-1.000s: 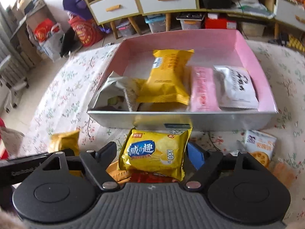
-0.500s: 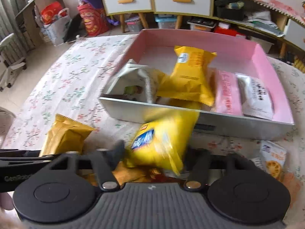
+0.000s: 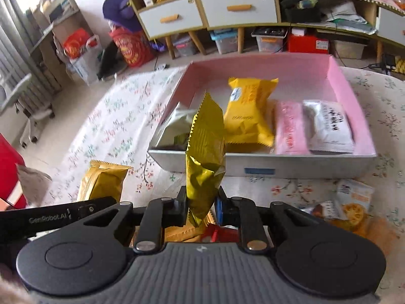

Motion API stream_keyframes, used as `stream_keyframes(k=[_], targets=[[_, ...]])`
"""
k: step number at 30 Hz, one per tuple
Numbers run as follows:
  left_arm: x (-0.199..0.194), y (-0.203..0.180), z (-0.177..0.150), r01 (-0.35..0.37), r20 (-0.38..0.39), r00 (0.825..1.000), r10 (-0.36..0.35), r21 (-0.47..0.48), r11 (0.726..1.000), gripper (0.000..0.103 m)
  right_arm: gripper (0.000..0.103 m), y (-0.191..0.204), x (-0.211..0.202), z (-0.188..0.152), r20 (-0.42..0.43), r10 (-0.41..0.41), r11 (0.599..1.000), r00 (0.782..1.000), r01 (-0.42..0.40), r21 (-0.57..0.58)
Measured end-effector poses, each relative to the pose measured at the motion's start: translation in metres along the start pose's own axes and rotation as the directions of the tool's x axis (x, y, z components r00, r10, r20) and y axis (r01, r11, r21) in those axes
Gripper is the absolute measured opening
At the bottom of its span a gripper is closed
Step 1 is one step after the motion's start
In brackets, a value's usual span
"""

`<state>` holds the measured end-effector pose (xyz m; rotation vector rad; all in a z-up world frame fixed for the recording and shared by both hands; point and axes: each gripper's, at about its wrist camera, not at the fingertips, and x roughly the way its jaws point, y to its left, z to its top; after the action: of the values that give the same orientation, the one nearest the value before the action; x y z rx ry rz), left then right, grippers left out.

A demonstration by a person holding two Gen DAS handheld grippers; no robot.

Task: Organize snacks
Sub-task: 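Carry both snacks into the pink box and open both tools to release them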

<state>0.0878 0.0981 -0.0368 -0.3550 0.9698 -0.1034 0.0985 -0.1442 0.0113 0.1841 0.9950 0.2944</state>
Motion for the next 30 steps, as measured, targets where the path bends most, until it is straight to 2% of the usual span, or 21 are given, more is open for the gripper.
stream_keyframes(k=[5,11,15,20,25,30], targets=[[-0.010,-0.012,0.005,0.050,0.056,0.997,-0.051,0.012,0.999,0.040,0.019,-0.020,-0.021,0.010,0.049,0.012,0.999,0.999,-0.014,0.042],[-0.010,-0.039,0.022,0.087,0.101,0.991,-0.091,0.044,0.995,0.040,0.019,-0.041,-0.022,0.026,0.061,-0.060,0.997,0.996,0.057,0.045],[-0.002,-0.062,0.044,0.107,0.127,0.985,-0.116,0.070,0.992,0.040,0.019,-0.054,-0.014,0.043,0.072,-0.072,0.995,0.995,0.067,0.074],[0.022,-0.094,0.073,0.105,0.143,0.982,-0.120,0.105,0.989,0.041,0.019,-0.062,0.002,0.052,0.052,-0.112,0.992,0.992,0.109,0.059],[0.052,-0.114,0.087,0.089,0.140,0.984,-0.107,0.129,0.988,0.041,0.019,-0.072,0.015,0.061,0.041,-0.155,0.987,0.987,0.153,0.046],[0.079,-0.112,0.093,0.075,0.124,0.989,-0.085,0.081,0.994,0.041,0.019,-0.080,0.025,0.069,0.028,-0.161,0.986,0.987,0.160,0.045]])
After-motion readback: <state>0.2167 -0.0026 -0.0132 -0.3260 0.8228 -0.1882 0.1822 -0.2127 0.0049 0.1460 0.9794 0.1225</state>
